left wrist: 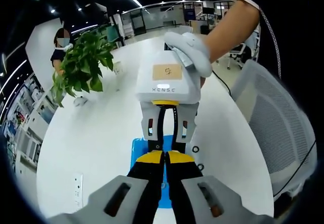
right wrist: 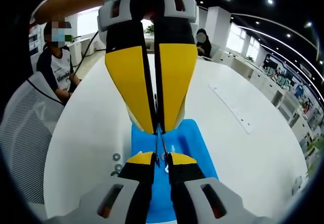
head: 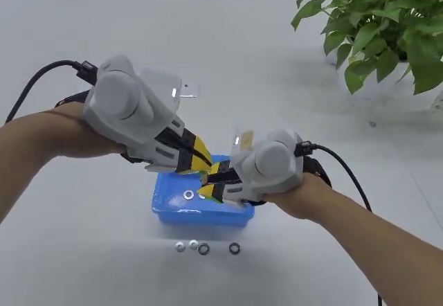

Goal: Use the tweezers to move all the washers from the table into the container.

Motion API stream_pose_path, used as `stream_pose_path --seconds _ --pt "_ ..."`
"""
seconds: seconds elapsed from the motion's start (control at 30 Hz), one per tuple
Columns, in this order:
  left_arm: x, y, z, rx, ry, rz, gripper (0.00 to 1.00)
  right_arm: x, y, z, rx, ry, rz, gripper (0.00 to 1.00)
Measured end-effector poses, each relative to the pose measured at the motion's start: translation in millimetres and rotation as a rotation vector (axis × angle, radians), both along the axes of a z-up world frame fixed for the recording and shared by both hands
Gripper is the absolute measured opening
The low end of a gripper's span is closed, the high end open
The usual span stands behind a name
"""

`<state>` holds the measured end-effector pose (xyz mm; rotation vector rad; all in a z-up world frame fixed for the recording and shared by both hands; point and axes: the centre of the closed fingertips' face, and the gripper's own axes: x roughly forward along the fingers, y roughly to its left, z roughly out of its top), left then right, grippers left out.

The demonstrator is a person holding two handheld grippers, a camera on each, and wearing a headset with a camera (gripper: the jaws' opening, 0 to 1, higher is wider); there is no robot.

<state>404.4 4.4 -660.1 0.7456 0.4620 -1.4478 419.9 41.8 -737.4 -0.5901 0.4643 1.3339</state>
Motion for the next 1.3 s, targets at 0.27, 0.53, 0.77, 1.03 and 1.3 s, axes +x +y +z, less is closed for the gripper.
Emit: stream_pose_path --seconds 0.27,0.53,0.77,1.03,1.3 --pt "-14.0 -6.9 13.4 0.014 -0.012 -0.025 0.05 -11.9 -6.5 14.6 0.008 -0.024 -0.012 0.12" --pt "-31.8 -17.3 22.5 0.010 -0.003 -0.053 0.05 -31.2 -16.7 23.2 0.031 -0.034 -0.032 0.12" --pt "-47.6 -29.4 21.0 0.003 0.016 -0.079 0.05 -47.1 -31.5 21.5 0.023 -0.033 -0.044 0.12" --pt "-58.0 -40.9 13.4 -0.001 0.032 -0.100 0.05 -58.2 -41.6 13.9 0.019 -0.019 -0.063 0.12" --pt "-67.9 -43.8 -1.9 0.004 0.057 -0.115 0.05 -69.1 -46.7 -1.7 0.008 0.008 -0.072 0.12"
